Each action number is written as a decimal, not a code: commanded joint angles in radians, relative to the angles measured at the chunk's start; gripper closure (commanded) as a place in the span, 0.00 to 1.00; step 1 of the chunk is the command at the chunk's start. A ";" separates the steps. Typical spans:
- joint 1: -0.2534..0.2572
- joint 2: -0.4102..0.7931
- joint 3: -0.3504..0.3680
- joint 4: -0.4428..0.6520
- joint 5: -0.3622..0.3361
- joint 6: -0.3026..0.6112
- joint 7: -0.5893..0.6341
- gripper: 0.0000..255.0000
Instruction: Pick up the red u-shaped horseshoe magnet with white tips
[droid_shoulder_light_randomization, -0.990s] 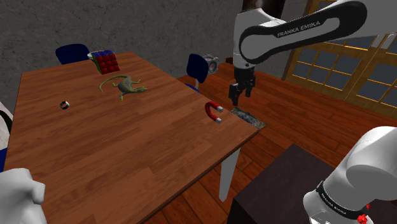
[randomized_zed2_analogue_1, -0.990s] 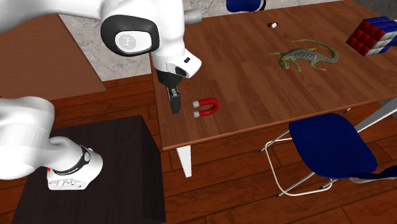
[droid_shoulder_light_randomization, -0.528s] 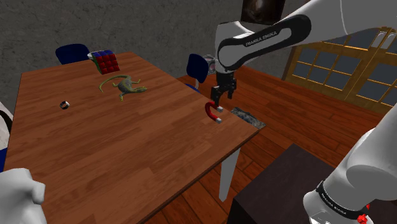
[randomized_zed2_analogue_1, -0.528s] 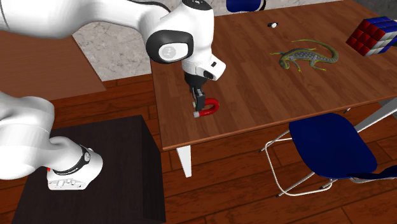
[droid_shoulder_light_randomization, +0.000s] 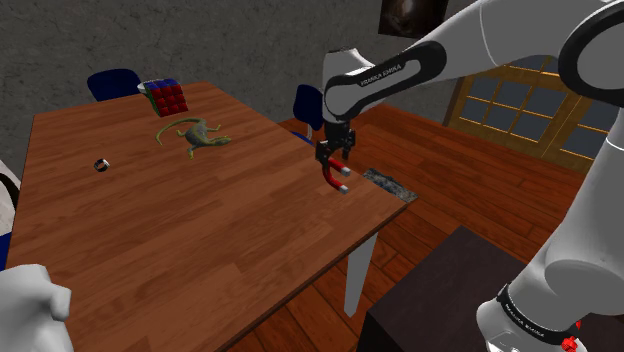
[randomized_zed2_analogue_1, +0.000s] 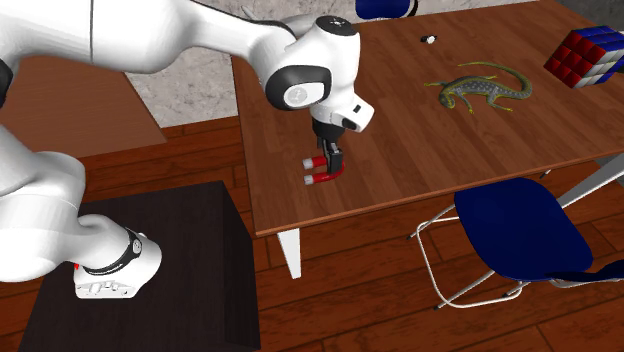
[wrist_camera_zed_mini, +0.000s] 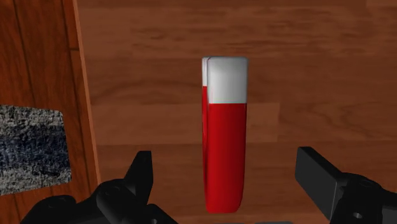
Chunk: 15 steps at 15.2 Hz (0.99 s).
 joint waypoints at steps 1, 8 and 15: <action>0.001 0.014 0.000 -0.012 -0.002 0.027 0.002 0.00; 0.002 0.031 -0.001 -0.026 -0.005 0.058 0.004 1.00; 0.001 0.030 -0.001 -0.027 -0.005 0.058 0.004 1.00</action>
